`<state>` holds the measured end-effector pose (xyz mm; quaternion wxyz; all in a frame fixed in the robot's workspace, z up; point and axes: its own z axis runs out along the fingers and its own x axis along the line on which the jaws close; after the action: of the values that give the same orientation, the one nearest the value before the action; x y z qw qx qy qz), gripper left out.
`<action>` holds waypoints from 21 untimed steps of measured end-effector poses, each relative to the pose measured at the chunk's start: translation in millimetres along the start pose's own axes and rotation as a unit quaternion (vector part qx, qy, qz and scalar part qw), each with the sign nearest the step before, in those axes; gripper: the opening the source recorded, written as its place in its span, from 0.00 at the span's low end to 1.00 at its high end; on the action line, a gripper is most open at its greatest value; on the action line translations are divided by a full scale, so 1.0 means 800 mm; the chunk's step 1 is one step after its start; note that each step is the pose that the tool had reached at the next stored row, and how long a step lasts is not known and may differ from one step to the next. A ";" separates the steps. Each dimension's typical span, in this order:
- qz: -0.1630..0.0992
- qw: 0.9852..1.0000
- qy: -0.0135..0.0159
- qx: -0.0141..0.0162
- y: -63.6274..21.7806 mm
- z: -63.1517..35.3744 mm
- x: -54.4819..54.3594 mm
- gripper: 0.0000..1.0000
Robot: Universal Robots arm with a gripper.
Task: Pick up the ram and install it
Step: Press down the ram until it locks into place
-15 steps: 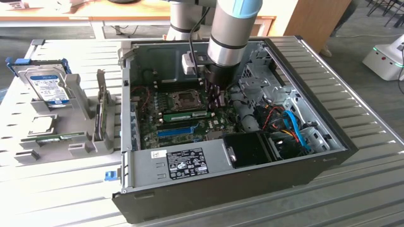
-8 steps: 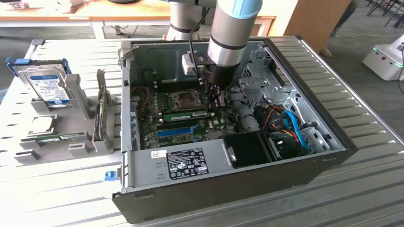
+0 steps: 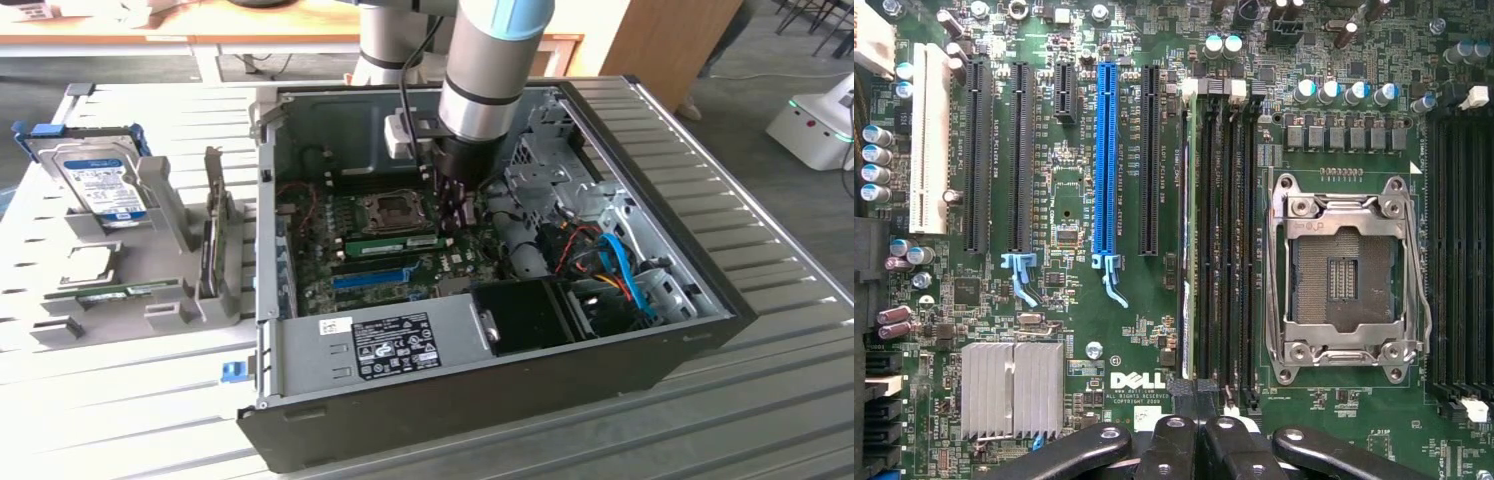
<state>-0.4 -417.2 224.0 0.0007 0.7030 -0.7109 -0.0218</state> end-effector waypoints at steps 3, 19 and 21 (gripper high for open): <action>0.000 1.000 0.000 0.000 0.000 0.001 0.000 0.10; 0.000 1.000 0.000 0.000 -0.001 0.002 0.000 0.10; 0.000 1.000 0.000 0.000 -0.001 0.002 0.000 0.10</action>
<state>0.3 -417.2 222.8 0.0007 0.7030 -0.7109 -0.0218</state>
